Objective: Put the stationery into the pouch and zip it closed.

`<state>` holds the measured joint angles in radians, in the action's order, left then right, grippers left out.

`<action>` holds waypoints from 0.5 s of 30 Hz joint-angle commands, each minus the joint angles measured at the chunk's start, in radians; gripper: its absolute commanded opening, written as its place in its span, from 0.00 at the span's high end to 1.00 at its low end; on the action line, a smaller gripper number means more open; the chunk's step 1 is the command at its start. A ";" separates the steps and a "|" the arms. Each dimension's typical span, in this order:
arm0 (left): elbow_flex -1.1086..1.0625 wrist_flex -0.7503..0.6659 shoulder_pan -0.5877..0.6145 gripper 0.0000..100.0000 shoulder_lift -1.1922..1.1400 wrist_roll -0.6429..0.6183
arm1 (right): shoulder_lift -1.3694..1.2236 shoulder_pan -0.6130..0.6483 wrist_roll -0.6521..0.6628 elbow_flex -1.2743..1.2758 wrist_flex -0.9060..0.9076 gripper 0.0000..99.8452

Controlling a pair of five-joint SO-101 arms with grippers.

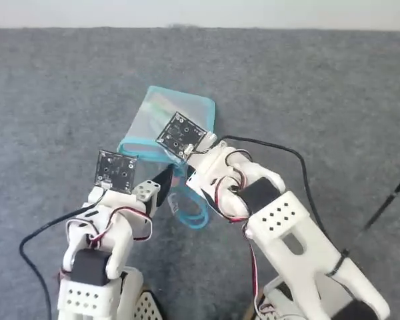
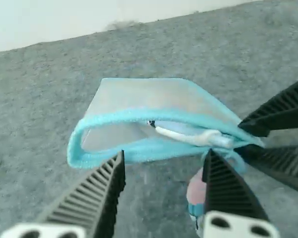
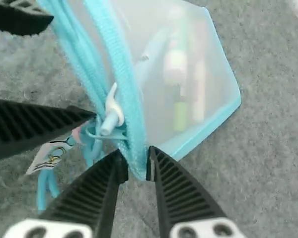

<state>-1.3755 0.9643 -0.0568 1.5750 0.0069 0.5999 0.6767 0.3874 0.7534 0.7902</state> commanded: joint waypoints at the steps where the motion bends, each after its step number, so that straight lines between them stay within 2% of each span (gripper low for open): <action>1: 0.062 0.005 -0.021 0.75 0.012 0.009 | 0.061 0.010 -0.011 -0.011 -0.010 0.99; 15: 0.088 0.006 -0.015 0.76 0.012 0.008 | 0.061 0.042 -0.009 0.011 -0.021 0.99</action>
<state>-1.3694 0.9643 -0.0721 1.5750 0.0069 0.5999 0.6966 0.3874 0.7595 0.7902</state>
